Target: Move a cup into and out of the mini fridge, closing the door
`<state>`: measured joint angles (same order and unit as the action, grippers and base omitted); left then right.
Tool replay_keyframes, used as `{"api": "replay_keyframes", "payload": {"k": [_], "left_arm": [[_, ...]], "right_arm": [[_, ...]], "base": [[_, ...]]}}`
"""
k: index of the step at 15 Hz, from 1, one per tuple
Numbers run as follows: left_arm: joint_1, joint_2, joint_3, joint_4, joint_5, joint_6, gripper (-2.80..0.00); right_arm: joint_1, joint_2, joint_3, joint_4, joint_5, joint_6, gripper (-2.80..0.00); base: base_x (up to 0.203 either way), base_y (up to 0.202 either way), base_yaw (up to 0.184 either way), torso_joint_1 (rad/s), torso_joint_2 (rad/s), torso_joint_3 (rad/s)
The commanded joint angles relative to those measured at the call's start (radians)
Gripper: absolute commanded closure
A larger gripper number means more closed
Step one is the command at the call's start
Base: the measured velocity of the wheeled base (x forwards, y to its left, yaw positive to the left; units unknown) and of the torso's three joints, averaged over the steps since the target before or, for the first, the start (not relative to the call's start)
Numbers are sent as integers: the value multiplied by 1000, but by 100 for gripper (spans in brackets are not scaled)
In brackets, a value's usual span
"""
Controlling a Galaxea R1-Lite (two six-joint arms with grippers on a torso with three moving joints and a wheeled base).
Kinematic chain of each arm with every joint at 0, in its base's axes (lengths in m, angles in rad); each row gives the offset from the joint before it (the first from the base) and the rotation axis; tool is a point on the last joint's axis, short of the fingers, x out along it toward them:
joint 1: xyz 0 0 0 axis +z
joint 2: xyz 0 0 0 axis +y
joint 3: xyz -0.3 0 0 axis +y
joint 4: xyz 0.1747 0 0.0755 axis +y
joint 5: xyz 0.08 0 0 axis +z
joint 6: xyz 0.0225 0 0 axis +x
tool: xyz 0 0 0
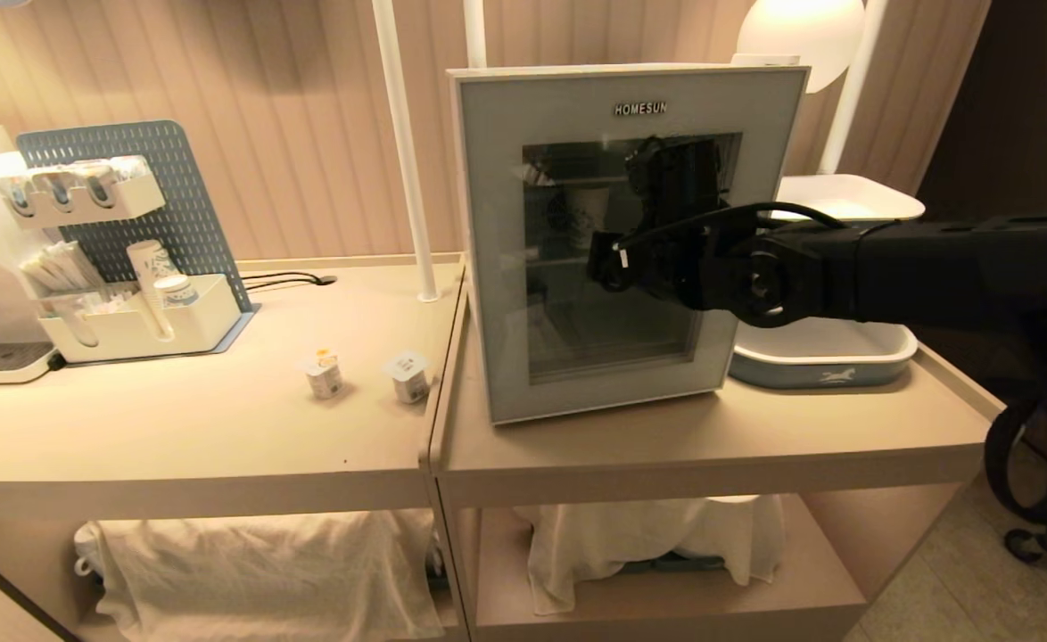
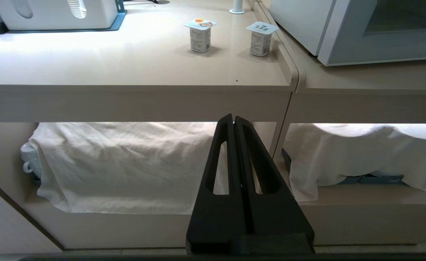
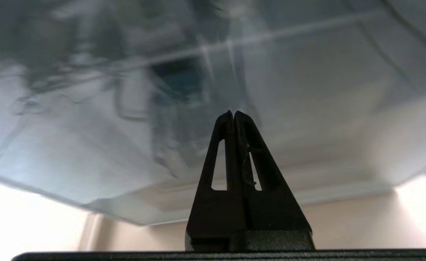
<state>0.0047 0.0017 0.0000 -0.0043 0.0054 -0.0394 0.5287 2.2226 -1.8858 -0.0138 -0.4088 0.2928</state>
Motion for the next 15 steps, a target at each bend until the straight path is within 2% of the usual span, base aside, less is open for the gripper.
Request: {"api": "replay_keyframes", "payload": {"k": [1, 3, 4, 8, 13, 15], "left_arm": [[0, 0, 2, 0, 1, -1, 0], [0, 0, 2, 0, 1, -1, 0], [0, 0, 2, 0, 1, -1, 0], [0, 0, 2, 0, 1, -1, 0], [0, 0, 2, 0, 1, -1, 0], [0, 0, 2, 0, 1, -1, 0]], "right_arm": [[-1, -14, 4, 8, -27, 2, 0], [-1, -110, 90, 28, -39, 5, 0], [-1, -179, 179, 29, -43, 3, 0], [-16, -608, 501, 15, -101, -2, 0], [-126, -1293, 832, 139, -379, -13, 0], [-253, -1527, 947, 193, -458, -38, 0]], "base": [[0, 0, 0, 0, 0, 0], [0, 0, 0, 0, 0, 0], [0, 0, 0, 0, 0, 0], [0, 0, 0, 0, 0, 0], [0, 0, 0, 0, 0, 0], [0, 0, 0, 0, 0, 0]]}}
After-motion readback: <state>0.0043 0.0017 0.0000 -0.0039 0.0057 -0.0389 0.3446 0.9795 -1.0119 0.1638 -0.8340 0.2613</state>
